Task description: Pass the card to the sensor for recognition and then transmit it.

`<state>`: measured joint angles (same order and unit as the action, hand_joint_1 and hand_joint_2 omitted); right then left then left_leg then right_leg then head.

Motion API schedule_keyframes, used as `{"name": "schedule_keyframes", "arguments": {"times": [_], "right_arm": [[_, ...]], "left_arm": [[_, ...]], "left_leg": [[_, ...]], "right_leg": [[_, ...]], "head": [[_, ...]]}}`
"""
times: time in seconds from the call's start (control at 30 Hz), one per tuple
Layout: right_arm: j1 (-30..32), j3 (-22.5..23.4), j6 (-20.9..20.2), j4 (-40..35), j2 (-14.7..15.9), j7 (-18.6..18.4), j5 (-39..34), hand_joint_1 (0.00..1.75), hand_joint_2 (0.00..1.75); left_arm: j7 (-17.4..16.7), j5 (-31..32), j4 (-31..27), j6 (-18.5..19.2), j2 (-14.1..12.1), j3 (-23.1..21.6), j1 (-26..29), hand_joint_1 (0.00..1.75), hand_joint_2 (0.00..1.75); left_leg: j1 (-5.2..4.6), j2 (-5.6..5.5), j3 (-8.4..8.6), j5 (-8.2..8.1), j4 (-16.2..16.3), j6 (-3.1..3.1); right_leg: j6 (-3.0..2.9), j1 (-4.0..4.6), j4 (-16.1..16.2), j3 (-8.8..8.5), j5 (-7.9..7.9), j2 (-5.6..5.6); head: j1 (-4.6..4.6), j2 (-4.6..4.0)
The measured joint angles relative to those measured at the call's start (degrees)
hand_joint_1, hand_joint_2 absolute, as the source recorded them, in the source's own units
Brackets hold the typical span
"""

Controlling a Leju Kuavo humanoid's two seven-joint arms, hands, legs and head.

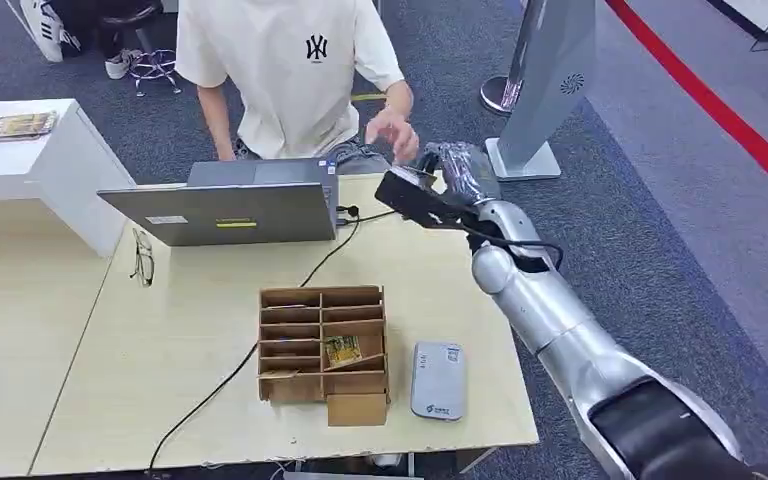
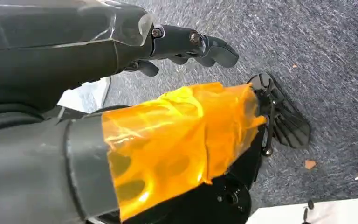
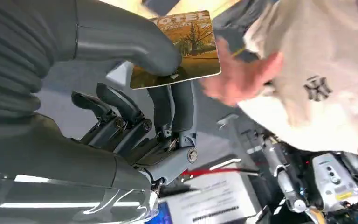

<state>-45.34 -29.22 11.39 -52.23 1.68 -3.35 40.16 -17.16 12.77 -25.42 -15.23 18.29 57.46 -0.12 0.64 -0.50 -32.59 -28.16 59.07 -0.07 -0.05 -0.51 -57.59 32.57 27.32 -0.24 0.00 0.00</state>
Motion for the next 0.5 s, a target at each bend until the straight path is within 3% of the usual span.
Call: {"name": "schedule_keyframes", "arguments": {"times": [0.43,0.5], "right_arm": [[-7.01,-3.67,2.25,11.71,-0.76,-3.19,11.69,1.75,1.75],[-7.0,-3.98,2.56,12.36,-0.89,-3.17,12.08,1.62,1.75]], "left_arm": [[-0.83,2.67,-1.4,0.92,0.0,-0.04,0.35,0.0,0.0],[-0.81,2.69,-1.44,0.92,0.0,-0.04,0.35,0.0,0.0]], "left_leg": [[0.0,-0.02,0.01,0.0,0.0,-0.01],[0.0,-0.03,0.01,0.01,0.0,-0.02]], "right_leg": [[0.0,0.0,0.0,0.0,0.0,-0.01],[0.0,0.0,0.0,0.0,0.0,-0.02]], "head": [[0.0,0.0],[0.0,0.0]]}}
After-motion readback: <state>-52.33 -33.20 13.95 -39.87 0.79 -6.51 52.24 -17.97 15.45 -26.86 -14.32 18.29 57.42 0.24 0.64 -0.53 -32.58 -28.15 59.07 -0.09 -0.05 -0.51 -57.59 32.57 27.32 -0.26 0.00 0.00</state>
